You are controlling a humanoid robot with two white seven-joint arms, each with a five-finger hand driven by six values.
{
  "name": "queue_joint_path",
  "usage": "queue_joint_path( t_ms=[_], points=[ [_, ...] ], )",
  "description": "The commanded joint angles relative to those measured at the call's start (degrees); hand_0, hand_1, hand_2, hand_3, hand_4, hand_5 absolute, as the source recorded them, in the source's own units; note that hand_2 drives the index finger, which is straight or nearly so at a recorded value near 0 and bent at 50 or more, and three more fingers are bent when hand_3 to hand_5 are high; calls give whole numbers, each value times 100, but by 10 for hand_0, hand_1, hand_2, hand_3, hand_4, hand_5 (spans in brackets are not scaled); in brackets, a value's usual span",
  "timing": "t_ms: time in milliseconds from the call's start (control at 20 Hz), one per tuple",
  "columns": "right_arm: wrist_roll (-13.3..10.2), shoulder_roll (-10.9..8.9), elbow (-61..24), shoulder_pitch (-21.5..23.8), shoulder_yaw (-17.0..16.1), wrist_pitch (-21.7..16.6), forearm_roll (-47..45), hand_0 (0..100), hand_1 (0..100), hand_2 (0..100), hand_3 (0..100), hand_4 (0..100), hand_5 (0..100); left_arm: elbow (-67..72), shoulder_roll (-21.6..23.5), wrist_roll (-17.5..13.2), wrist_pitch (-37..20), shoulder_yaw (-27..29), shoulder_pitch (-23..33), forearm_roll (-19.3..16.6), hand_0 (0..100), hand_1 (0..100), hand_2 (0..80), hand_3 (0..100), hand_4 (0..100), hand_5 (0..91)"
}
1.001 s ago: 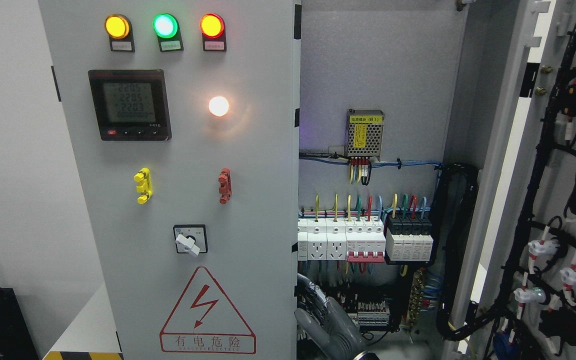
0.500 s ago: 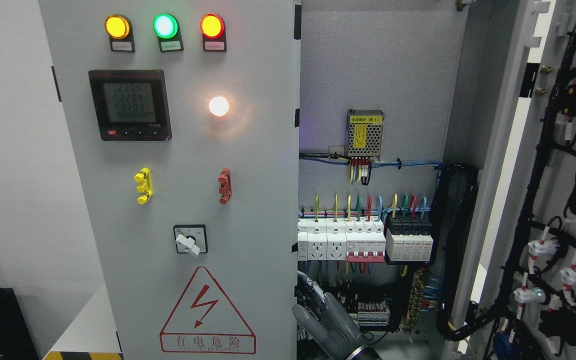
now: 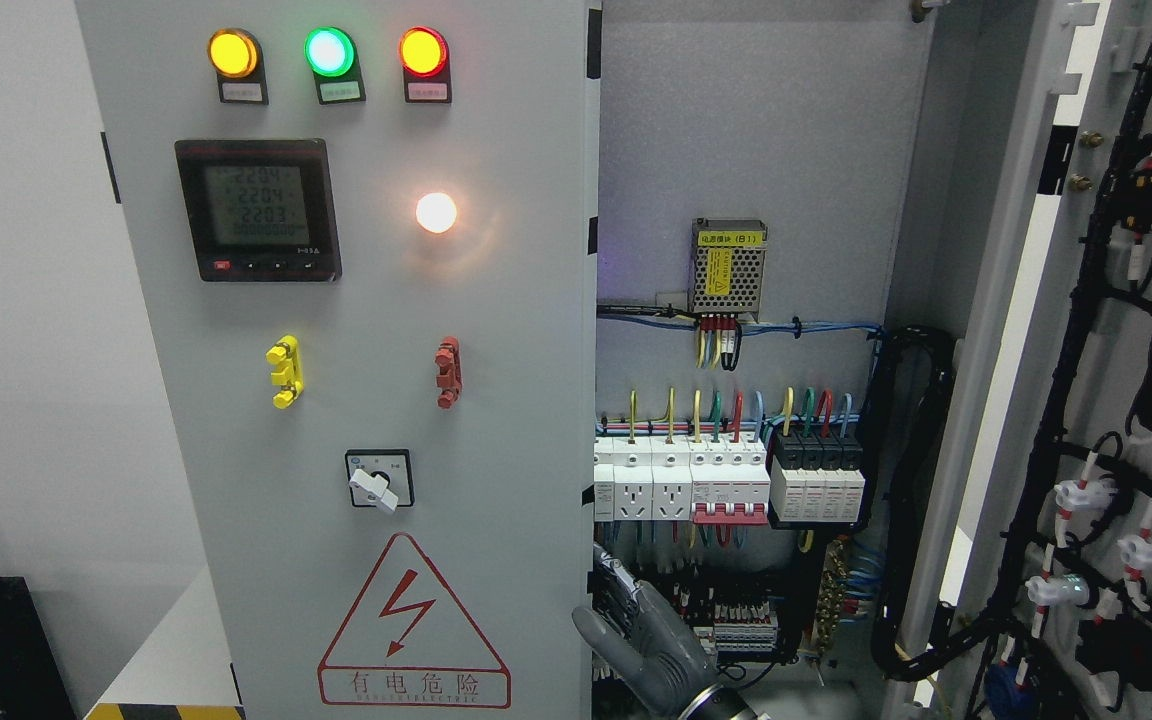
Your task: Open door with both hands
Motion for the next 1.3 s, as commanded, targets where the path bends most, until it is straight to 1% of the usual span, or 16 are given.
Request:
queue_joint_path(
  t_ms=[0, 450, 651, 951, 1151, 1251],
  points=[
    [37, 94, 185, -101, 9, 22, -358, 120, 389, 0, 0, 0, 0, -1, 1, 1, -2, 0, 97, -2, 120, 389, 0, 0, 0, 0],
    [63, 85, 203, -128, 0, 13, -368, 120, 389, 0, 0, 0, 0, -1, 1, 1, -2, 0, 97, -2, 120, 389, 0, 0, 0, 0],
    [72, 67, 203, -145, 9, 13, -561, 120, 389, 0, 0, 0, 0, -1, 1, 1, -2, 0, 97, 7, 120, 389, 0, 0, 0, 0],
    [283, 67, 203, -163, 18, 13, -605, 120, 389, 0, 0, 0, 0, -1, 1, 1, -2, 0, 97, -2, 120, 389, 0, 0, 0, 0],
    [283, 58, 229, -180, 18, 22, -605, 120, 389, 0, 0, 0, 0, -1, 1, 1, -2, 0, 97, -2, 120, 389, 0, 0, 0, 0],
    [283, 67, 325, -268, 9, 22, -605, 120, 389, 0, 0, 0, 0, -1, -8, 1, -2, 0, 97, -2, 120, 389, 0, 0, 0, 0]
  ],
)
